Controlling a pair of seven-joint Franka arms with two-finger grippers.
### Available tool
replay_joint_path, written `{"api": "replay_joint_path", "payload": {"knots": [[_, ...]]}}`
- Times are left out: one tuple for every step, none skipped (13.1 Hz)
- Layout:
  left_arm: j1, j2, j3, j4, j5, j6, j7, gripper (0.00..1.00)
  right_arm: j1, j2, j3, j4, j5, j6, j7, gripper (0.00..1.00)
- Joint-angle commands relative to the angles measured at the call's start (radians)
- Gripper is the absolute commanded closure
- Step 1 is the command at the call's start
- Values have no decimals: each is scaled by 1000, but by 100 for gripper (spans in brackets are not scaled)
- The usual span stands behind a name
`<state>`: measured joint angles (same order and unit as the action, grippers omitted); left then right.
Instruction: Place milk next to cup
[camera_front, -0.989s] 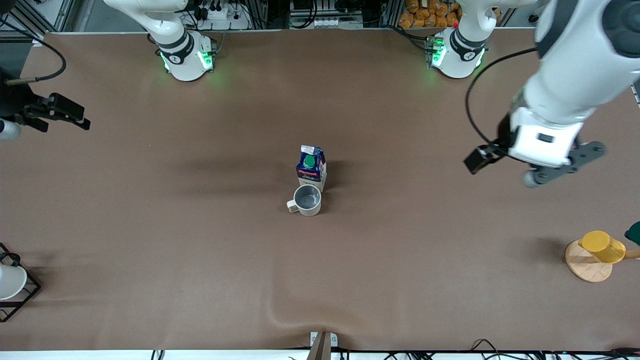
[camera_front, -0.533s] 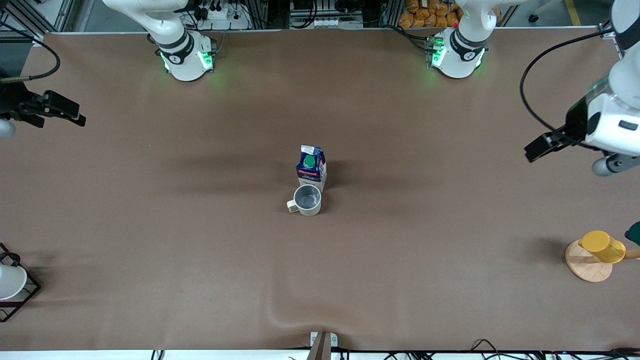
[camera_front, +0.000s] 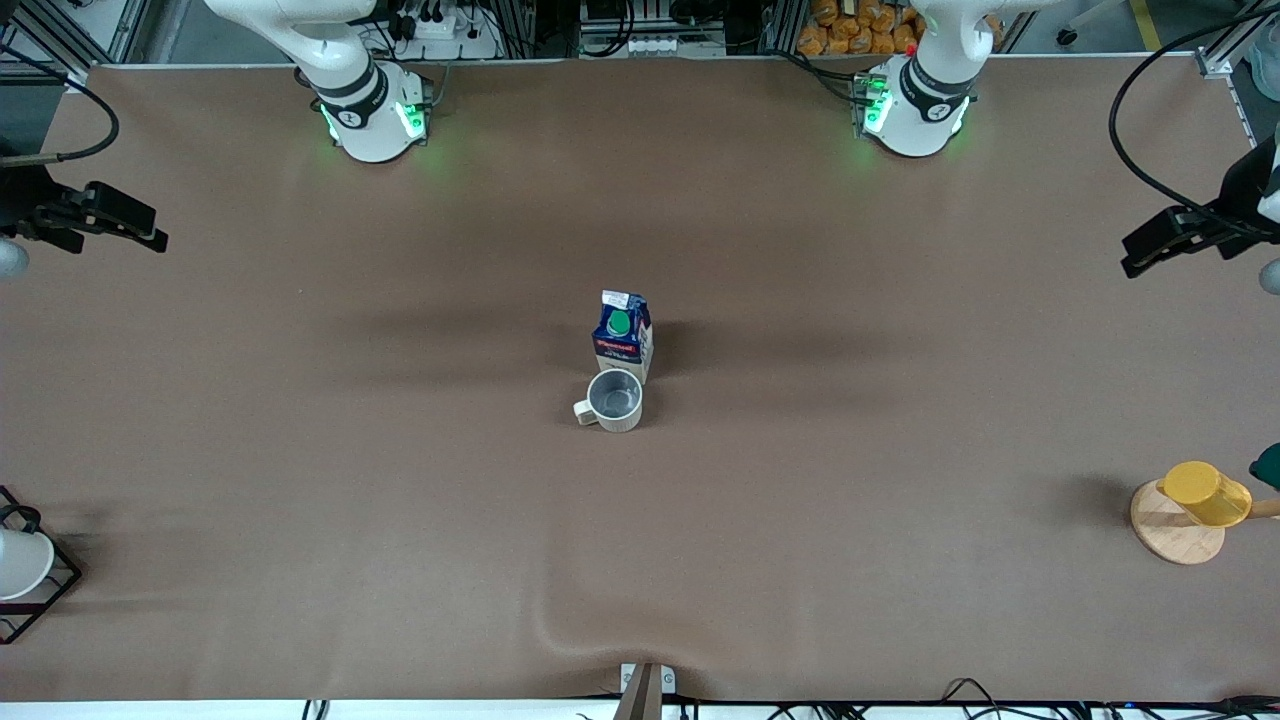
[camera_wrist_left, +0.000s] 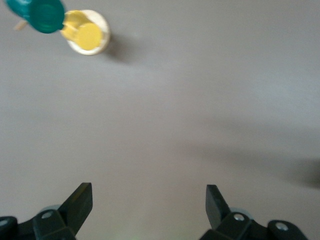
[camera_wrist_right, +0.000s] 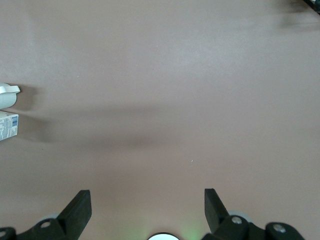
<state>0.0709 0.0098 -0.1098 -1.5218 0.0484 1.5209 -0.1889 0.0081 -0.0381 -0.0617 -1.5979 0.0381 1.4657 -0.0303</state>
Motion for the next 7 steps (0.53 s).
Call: {"api": "replay_joint_path", "payload": {"knots": [[-16, -34, 6, -27, -56, 10, 32, 0, 10, -16, -7, -11, -15, 5, 13, 0], [-14, -34, 7, -21, -59, 10, 81, 0, 10, -14, -7, -11, -15, 4, 13, 0], [-14, -33, 9, -9, -70, 8, 139, 0, 10, -14, -7, -10, -15, 5, 13, 0], [-14, -28, 10, 8, -71, -19, 150, 0, 10, -16, -7, -4, -14, 7, 13, 0], [-14, -25, 13, 17, -73, -37, 151, 0, 12, -16, -6, -1, -15, 7, 13, 0], [-14, -24, 10, 19, -70, -47, 148, 0, 12, -14, -4, -2, -14, 8, 13, 0], [-14, -24, 6, 22, -61, -48, 146, 0, 12, -14, -4, -2, -15, 7, 13, 0]]}}
